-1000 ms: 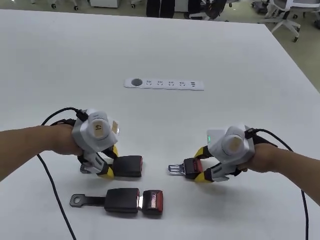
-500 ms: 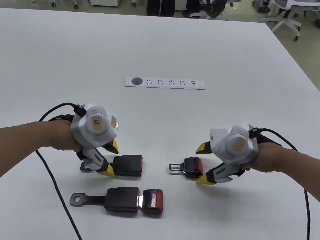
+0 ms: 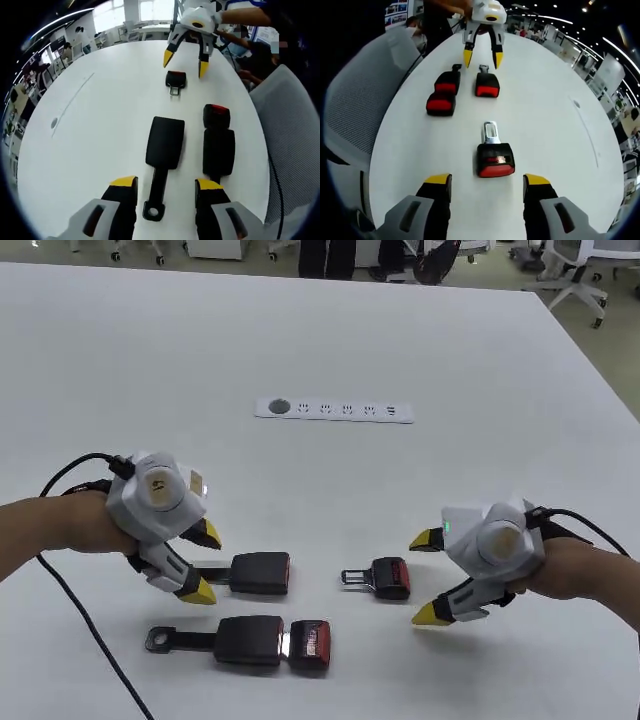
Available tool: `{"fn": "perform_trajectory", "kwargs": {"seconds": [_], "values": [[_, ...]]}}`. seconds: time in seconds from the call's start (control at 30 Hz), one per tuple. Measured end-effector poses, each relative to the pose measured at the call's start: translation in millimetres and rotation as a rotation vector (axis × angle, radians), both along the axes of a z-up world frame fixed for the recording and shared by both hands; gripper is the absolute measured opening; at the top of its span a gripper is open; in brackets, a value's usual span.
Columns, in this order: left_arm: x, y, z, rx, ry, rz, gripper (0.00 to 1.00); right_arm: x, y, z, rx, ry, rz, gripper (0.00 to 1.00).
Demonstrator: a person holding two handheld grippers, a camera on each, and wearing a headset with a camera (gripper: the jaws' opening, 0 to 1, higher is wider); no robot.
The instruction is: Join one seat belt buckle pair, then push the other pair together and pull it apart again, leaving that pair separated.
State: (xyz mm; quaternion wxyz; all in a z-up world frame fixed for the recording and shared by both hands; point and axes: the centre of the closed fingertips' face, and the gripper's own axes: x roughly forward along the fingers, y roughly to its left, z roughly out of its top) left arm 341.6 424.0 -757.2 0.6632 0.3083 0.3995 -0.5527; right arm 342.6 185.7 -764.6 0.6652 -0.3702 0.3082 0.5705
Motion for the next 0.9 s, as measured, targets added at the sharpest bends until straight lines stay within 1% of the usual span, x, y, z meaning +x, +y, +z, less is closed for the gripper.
{"fn": "perform_trajectory", "kwargs": {"seconds": [0.17, 0.27, 0.3, 0.33, 0.4, 0.43, 0.5, 0.53, 0.6, 0.67, 0.7, 0.73, 0.77, 0.8, 0.87, 0.9], "values": [[-7.6, 14.3, 3.9, -0.042, -0.006, 0.067, 0.48, -8.7, 0.2, 2.3, 0.023, 0.003, -0.025, 0.58], [-12.6, 22.2, 6.7, -0.073, -0.016, 0.112, 0.49, -12.8, -2.1, 1.8, 0.037, 0.004, -0.044, 0.59], [-15.7, 24.2, 8.8, -0.095, -0.016, 0.137, 0.50, -15.9, -2.7, 2.1, 0.042, 0.006, -0.055, 0.59], [-18.6, 26.5, 9.6, -0.103, -0.012, 0.152, 0.50, -17.1, -3.3, 2.7, 0.047, 0.006, -0.066, 0.59], [-23.7, 31.0, 9.8, -0.120, -0.017, 0.179, 0.51, -19.5, -4.7, 3.6, 0.061, 0.009, -0.087, 0.61], [-26.5, 34.6, 9.2, -0.134, -0.018, 0.204, 0.52, -18.9, -6.0, 3.3, 0.066, 0.009, -0.099, 0.62], [-28.6, 35.0, 11.0, -0.180, -0.016, 0.260, 0.57, -22.9, -4.5, 4.5, 0.087, 0.006, -0.124, 0.62], [-29.0, 35.0, 13.0, -0.211, -0.025, 0.294, 0.58, -26.9, -2.1, 6.1, 0.109, 0.009, -0.142, 0.62], [-32.5, 38.5, 14.4, -0.245, -0.031, 0.345, 0.60, -32.1, -0.2, 8.6, 0.137, 0.003, -0.177, 0.65], [-34.7, 38.9, 16.3, -0.275, -0.050, 0.384, 0.62, -37.2, 0.4, 9.0, 0.157, 0.005, -0.194, 0.66], [-41.0, 37.3, 16.8, -0.285, -0.055, 0.393, 0.63, -38.2, -1.5, 8.0, 0.166, 0.003, -0.211, 0.66], [-46.3, 37.3, 16.0, -0.288, -0.063, 0.400, 0.64, -42.8, -0.9, 7.7, 0.177, 0.003, -0.230, 0.67], [-48.4, 37.2, 15.8, -0.287, -0.064, 0.402, 0.65, -45.0, -1.1, 7.2, 0.185, 0.006, -0.251, 0.68], [-53.7, 36.4, 15.6, -0.287, -0.071, 0.405, 0.66, -46.1, -1.8, 6.4, 0.188, 0.006, -0.266, 0.70], [-56.7, 41.0, 14.4, -0.303, -0.079, 0.425, 0.67, -51.6, -1.6, 7.9, 0.207, 0.005, -0.296, 0.72], [-59.0, 39.8, 15.0, -0.312, -0.088, 0.428, 0.68, -54.4, -1.1, 9.5, 0.214, 0.006, -0.306, 0.72]]}}
